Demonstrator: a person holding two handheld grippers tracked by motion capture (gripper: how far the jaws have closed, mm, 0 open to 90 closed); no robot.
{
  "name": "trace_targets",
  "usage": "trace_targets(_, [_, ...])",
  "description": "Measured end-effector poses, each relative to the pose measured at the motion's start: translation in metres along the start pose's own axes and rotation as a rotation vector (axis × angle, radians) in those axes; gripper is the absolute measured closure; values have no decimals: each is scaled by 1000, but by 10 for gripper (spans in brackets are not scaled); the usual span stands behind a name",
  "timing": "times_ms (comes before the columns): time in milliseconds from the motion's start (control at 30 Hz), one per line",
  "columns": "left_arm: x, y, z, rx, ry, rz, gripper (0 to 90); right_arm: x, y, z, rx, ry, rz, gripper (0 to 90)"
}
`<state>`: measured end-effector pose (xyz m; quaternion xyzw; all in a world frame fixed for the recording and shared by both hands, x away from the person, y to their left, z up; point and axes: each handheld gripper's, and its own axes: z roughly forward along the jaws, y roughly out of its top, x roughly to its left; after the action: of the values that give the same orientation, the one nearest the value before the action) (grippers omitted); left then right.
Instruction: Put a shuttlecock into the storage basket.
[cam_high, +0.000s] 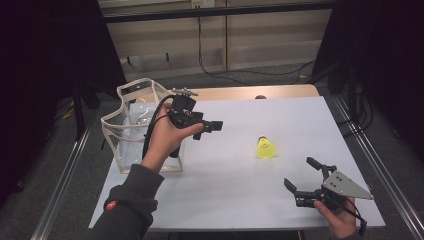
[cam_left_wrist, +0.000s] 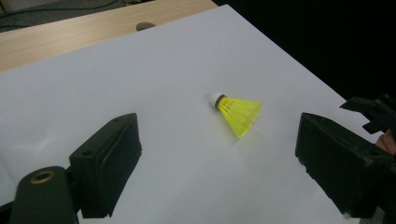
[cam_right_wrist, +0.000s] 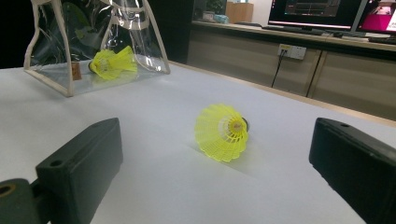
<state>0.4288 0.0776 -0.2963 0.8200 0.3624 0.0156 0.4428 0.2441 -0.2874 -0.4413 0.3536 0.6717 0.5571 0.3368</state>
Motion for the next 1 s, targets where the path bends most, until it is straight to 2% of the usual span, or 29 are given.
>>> trace_targets(567, [-3, -13, 20, 11, -14, 2, 108, 0, 0, -1, -2, -1, -2, 27])
trace_targets(1000, [-4, -21, 33, 18, -10, 13, 68, 0, 0, -1, -1, -1, -1, 27])
